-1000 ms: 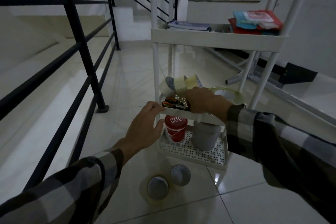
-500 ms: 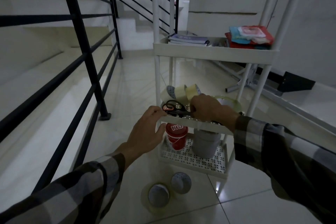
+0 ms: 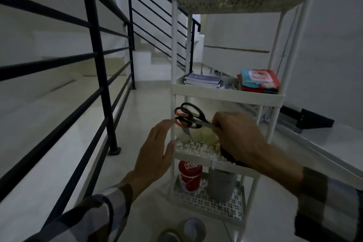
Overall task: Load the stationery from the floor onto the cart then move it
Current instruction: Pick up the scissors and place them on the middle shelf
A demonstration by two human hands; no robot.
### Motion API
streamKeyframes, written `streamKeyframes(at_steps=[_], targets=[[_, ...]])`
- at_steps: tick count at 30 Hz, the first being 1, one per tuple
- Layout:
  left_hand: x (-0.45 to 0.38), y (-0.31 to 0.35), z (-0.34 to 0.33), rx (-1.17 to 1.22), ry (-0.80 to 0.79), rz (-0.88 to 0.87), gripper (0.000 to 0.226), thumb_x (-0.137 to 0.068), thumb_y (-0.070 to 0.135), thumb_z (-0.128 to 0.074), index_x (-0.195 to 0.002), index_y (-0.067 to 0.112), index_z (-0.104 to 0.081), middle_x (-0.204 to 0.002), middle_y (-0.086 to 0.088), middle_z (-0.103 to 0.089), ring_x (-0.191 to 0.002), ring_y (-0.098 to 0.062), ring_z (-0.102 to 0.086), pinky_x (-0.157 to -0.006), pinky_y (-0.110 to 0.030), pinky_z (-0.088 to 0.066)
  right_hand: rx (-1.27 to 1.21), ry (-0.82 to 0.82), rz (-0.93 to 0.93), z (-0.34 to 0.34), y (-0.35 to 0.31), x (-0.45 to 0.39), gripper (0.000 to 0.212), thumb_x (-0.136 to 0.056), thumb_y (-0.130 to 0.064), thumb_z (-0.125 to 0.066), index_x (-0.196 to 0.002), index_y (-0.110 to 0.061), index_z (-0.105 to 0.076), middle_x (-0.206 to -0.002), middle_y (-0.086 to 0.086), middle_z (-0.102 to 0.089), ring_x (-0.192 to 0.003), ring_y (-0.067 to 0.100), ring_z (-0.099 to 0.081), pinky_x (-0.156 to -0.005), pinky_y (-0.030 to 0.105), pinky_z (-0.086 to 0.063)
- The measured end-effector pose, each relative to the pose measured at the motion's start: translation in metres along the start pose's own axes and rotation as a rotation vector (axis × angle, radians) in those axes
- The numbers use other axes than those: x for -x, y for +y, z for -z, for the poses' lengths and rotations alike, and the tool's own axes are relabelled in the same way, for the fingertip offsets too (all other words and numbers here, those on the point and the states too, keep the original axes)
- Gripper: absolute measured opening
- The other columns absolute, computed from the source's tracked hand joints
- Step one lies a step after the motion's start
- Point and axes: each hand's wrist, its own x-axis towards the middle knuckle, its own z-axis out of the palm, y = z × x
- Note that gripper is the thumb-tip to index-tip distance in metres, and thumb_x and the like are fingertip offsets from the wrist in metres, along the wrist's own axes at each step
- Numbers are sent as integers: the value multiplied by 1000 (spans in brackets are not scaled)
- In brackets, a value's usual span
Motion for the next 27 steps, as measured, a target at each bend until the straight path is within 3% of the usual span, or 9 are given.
streamKeyframes(at_steps=[3, 5, 6, 9, 13, 17, 21, 24, 27], targets=[[-11, 14, 1, 3, 25, -34, 72, -104, 18, -54, -164, 22, -14, -170, 3, -19, -156, -10, -18, -126, -30, -22, -136, 83, -52, 51, 7, -5, 7, -96, -24, -67, -96, -19, -72, -87, -1, -73, -76, 16, -66, -70, 32, -57], [-18, 17, 0, 18, 14, -17, 77, -104, 21, -54, -165, 20, -6, -173, 6, -8, -158, -10, -10, -127, -33, -18, -187, 149, -84, 81, 16, -18, 3, -93, -23, -72, -94, -20, -73, -86, -4, -72, -73, 11, -64, -66, 14, -45], [-21, 18, -2, 18, -6, -17, 80, -104, 24, -55, -165, 19, -4, -173, 7, -3, -159, -10, -6, -128, -34, -17, -207, 158, -100, 95, 21, -28, 2, -92, -22, -73, -91, -22, -72, -84, -4, -71, -71, 9, -63, -64, 13, -40], [-24, 17, -11, 5, -68, -19, 85, -103, 26, -59, -165, 18, 0, -173, 10, 9, -159, -9, 1, -128, -33, -13, -190, 74, -141, 121, 32, -73, 6, -88, -19, -77, -86, -21, -72, -89, 3, -72, -75, 15, -65, -65, 24, -45], [-23, 16, -25, 63, -116, 29, 88, -102, 24, -59, -164, 21, 3, -171, 14, 13, -158, -2, 3, -128, -23, -10, -62, -168, -215, 110, 40, -138, 27, -86, -23, -78, -108, -8, -74, -105, 9, -70, -93, 26, -67, -78, 34, -55], [-23, 14, -27, 80, -119, 27, 85, -103, 27, -59, -164, 22, 0, -172, 14, 8, -156, 2, 0, -120, -6, -4, 28, -362, -194, 93, 37, -162, 28, -88, -23, -73, -103, -1, -71, -75, 1, -54, -70, 21, -56, -65, 28, -45], [-22, 13, -26, 74, -79, 21, 80, -101, 24, -61, -164, 17, -11, -172, 10, -1, -153, 10, -2, -116, -1, -7, 64, -460, -209, 86, 29, -168, 24, -86, -23, -76, -92, 0, -70, -71, 5, -61, -65, 23, -59, -52, 24, -44], [-19, 12, -25, 59, -63, 20, 78, -100, 22, -62, -163, 18, -17, -172, 11, -3, -151, 13, -1, -114, 1, -8, -17, -593, -283, 77, 24, -174, 24, -88, -21, -75, -97, 0, -68, -81, 12, -67, -69, 27, -62, -65, 32, -53], [-18, 11, -25, 44, -36, 34, 75, -100, 20, -62, -163, 19, -21, -172, 12, -4, -153, 9, -4, -118, -4, -8, -37, -554, -296, 67, 23, -180, 37, -88, -24, -75, -115, 0, -67, -100, 14, -68, -77, 27, -63, -74, 36, -53]])
